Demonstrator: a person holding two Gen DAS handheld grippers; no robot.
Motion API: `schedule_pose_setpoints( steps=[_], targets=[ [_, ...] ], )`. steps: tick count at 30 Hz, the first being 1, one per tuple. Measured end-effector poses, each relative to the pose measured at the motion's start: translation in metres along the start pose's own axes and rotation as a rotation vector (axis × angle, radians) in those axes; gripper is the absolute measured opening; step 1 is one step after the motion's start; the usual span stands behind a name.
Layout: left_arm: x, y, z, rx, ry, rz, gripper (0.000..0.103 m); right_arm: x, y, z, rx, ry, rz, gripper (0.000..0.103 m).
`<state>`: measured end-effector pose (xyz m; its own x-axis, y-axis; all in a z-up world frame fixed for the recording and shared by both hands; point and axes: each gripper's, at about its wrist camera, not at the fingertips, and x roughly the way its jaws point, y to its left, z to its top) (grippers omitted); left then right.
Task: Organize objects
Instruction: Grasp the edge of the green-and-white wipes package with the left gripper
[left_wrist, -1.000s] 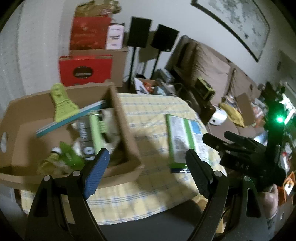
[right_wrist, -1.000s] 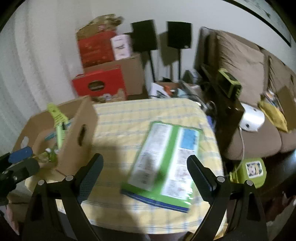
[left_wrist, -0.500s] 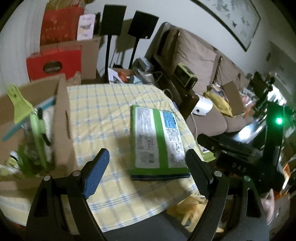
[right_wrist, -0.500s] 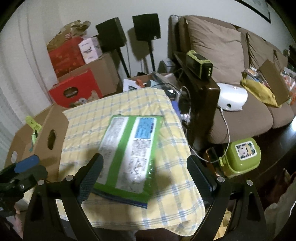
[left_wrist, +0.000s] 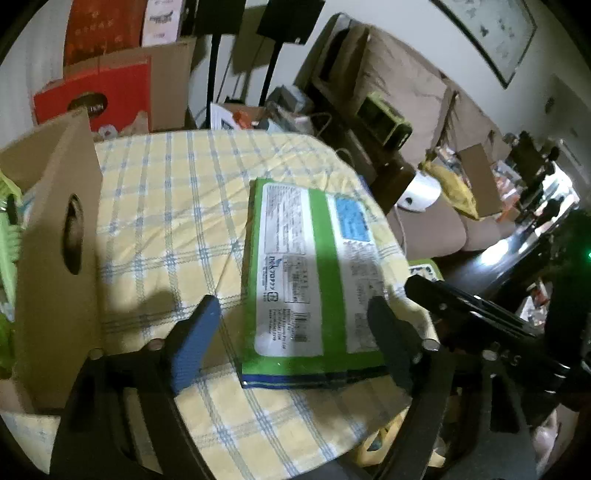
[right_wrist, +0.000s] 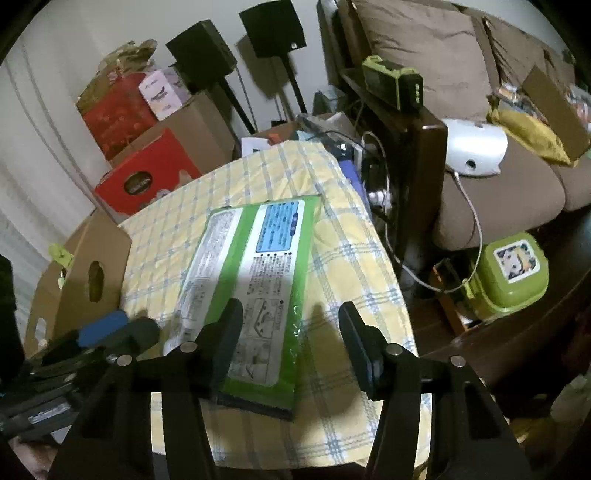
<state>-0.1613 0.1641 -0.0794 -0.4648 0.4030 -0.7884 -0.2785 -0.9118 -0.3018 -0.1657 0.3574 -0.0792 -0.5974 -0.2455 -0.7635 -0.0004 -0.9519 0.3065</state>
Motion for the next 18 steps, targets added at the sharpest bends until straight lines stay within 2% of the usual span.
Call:
schedule_pose_setpoints(
  steps=[5,9,18],
  targets=[
    [0.019,0.01,-0.003,-0.039,0.031,-0.031,0.069,0.012,-0.005,-0.001,0.021,0.005,0.023,0.051],
    [0.028,0.013,-0.007,-0.055,0.04,-0.057,0.066,0.023,-0.004,-0.002,0.014,0.008,0.051,0.042],
    [0.036,0.016,-0.011,-0.06,0.023,-0.076,0.062,0.042,0.001,-0.008,-0.002,0.01,0.079,0.041]
  ],
)
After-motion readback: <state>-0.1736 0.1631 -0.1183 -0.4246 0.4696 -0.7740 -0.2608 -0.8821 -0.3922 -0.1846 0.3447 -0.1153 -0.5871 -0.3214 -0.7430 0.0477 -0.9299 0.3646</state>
